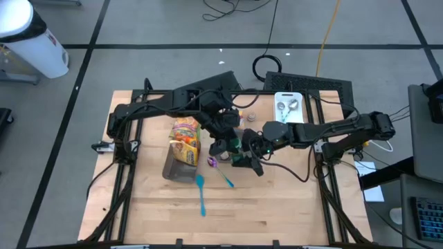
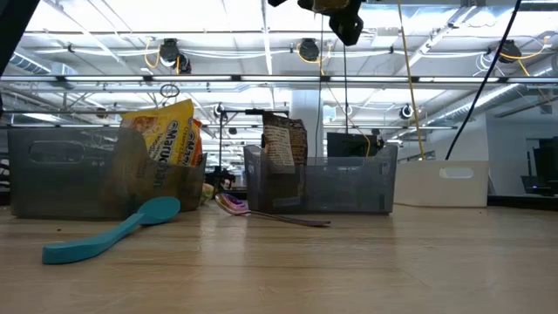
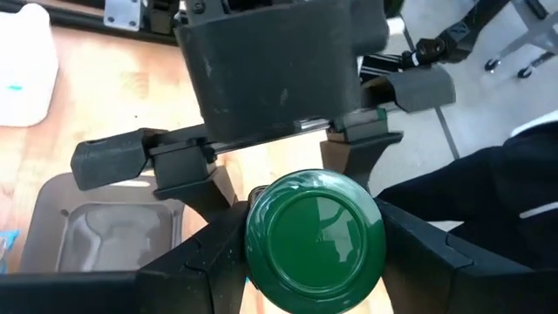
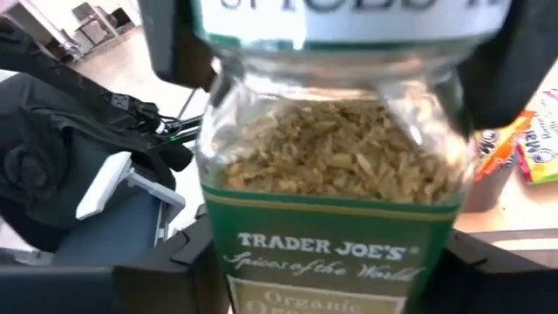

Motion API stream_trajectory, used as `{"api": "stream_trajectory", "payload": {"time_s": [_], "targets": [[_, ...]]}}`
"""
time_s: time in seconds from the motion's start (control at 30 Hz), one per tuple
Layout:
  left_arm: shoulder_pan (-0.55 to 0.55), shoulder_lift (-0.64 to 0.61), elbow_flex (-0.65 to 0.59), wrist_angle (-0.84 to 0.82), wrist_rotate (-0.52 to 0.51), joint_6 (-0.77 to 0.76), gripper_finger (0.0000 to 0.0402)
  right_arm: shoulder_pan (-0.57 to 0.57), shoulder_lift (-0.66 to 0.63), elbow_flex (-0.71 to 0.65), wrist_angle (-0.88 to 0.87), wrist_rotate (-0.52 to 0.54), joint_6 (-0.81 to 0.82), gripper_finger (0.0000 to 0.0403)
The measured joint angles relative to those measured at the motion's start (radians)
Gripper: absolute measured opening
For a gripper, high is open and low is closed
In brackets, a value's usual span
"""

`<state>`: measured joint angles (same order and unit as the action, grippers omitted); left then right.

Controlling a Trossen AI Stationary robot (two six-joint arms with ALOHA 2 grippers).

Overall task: Pick & Place Food Item
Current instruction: Put the green spice bottle into the right black bin

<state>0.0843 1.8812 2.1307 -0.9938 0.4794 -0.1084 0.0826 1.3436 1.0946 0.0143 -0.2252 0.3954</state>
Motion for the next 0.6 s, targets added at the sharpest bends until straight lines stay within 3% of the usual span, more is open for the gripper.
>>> {"api": "stream_trajectory", "payload": {"time_s": [0.27,0.6], "targets": [[0.013,-0.004,-0.001,-0.008,-0.01,0.013,0.0213,-0.031,-0.004,0.0,-0.012,-0.002,0.007,0.0279],[0.085,-0.063,0.009,-0.068,-0.039,0.026,0.0213,-0.117,-0.111,0.001,-0.172,-0.061,-0.009,0.0275]]}}
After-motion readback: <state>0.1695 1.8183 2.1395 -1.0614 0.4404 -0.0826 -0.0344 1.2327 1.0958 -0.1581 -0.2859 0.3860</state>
